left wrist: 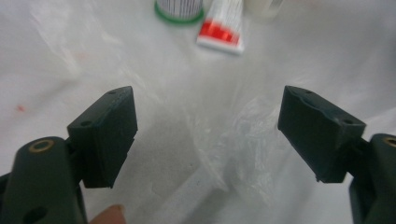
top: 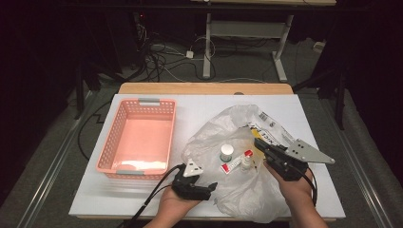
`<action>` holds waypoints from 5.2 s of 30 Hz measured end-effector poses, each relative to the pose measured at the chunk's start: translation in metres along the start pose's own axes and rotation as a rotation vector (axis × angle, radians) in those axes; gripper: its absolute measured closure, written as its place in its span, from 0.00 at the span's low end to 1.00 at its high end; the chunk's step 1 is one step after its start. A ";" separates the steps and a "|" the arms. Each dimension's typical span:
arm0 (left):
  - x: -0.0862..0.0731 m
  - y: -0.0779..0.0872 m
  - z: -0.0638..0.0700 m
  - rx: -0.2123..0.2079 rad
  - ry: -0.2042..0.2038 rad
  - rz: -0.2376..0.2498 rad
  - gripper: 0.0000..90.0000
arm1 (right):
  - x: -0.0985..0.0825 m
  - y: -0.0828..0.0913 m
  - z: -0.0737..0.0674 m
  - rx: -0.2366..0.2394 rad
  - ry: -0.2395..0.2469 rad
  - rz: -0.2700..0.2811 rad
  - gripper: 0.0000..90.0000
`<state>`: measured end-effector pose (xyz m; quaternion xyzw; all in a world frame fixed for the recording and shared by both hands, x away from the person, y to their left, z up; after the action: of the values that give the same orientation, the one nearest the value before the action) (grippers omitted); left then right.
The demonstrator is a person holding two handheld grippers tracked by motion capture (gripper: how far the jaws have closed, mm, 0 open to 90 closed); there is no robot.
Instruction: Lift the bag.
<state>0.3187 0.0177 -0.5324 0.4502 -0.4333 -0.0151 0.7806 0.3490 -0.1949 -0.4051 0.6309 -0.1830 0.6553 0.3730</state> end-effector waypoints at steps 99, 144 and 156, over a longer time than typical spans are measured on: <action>0.095 0.116 -0.034 0.123 -0.063 0.567 0.70 | 0.087 -0.014 0.100 -0.315 -0.017 0.124 1.00; 0.012 0.021 -0.006 -0.016 -0.029 0.284 0.00 | -0.020 -0.006 0.042 -0.099 -0.071 -0.053 0.05; 0.008 0.021 -0.008 -0.014 -0.038 0.302 0.00 | -0.083 0.013 0.025 -0.114 -0.076 -0.151 0.00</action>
<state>0.3215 0.0328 -0.5142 0.3742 -0.5105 0.0912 0.7688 0.3505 -0.2429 -0.4783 0.6449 -0.1860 0.5895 0.4495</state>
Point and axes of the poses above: each handheld gripper's, and its own axes: y roughly backward along the jaws, x roughly out of its top, z roughly to its right, the point moved 6 cm from there along -y, roughly forward along the jaws, and after that the axes turned 5 degrees about y, right-handed, at the moved point
